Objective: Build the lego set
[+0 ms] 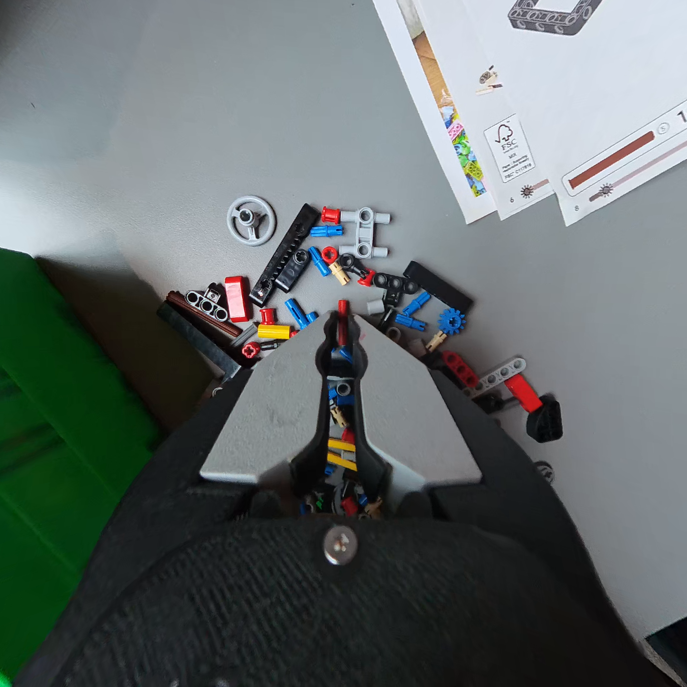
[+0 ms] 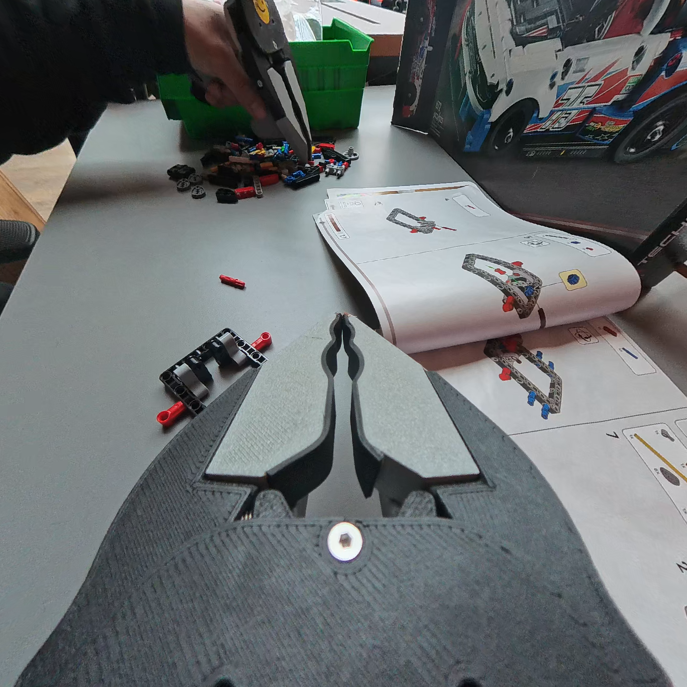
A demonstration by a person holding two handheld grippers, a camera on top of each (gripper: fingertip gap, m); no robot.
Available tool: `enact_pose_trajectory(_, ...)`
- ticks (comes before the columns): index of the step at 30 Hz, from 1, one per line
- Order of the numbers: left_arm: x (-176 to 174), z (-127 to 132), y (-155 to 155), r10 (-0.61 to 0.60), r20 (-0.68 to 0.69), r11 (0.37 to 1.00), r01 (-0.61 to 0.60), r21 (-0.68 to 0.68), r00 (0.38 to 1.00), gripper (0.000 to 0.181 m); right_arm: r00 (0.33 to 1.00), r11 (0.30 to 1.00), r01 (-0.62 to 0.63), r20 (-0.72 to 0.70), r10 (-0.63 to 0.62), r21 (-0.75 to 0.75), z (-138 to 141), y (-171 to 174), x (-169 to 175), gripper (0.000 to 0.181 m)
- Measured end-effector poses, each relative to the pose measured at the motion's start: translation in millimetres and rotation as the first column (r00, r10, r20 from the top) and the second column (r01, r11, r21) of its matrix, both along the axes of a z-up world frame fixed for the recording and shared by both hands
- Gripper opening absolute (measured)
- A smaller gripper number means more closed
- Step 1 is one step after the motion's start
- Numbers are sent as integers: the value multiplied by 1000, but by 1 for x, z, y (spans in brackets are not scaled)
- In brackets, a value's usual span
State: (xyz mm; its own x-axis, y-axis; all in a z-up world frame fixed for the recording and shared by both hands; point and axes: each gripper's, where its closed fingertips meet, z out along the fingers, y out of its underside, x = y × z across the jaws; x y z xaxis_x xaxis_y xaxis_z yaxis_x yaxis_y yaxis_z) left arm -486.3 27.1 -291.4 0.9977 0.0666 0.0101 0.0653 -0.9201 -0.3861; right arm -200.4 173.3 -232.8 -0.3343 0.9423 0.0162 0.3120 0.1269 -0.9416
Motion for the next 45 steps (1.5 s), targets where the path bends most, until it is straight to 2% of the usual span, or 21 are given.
enact_pose_trajectory(6,4,0,0,-5,22,1000,5,-1,1000,12,1000,1000,-2,2,2,2,0,0,0,0)
enact_pose_trajectory(8,0,0,1,-19,-12,1000,19,-2,1000,4,1000,1000,-2,2,2,4,0,-1,0,0)
enact_pose_trajectory(13,-3,1,-1,-28,-73,1000,27,-9,997,3,1000,1000,-1,2,1,8,-1,-1,0,0)
enact_pose_trajectory(19,2,30,3,-18,-119,998,26,65,993,3,1000,1000,-2,4,2,17,-1,-2,0,0)
enact_pose_trajectory(22,38,59,11,-99,-137,987,115,116,986,3,1000,1000,-2,6,1,21,-2,-2,0,0)
enact_pose_trajectory(25,116,67,21,-255,-53,954,260,149,966,3,1000,1000,-2,7,2,21,-2,-2,0,0)
enact_pose_trajectory(28,189,36,13,-412,7,908,410,83,911,3,1000,1000,-2,5,2,23,-1,-2,0,0)
enact_pose_trajectory(30,218,8,-2,-450,57,893,450,16,891,3,1000,1000,-1,3,1,28,-1,-2,0,0)
enact_pose_trajectory(31,225,-1,-6,-450,67,893,450,4,891,3,1000,1000,-2,1,2,31,0,-2,0,0)
enact_pose_trajectory(32,234,1,-3,-447,84,895,443,60,891,3,1000,999,-2,-1,2,34,0,-2,0,0)
enact_pose_trajectory(36,236,-1,-4,-399,99,917,395,56,912,3,1000,999,-8,2,8,42,0,-4,0,0)
enact_pose_trajectory(41,245,-1,0,-400,115,916,393,79,909,5,1000,998,-3,5,3,58,-2,-3,0,0)
enact_pose_trajectory(45,247,0,2,-399,118,916,390,89,909,18,1000,998,5,9,-6,55,-3,-1,0,0)
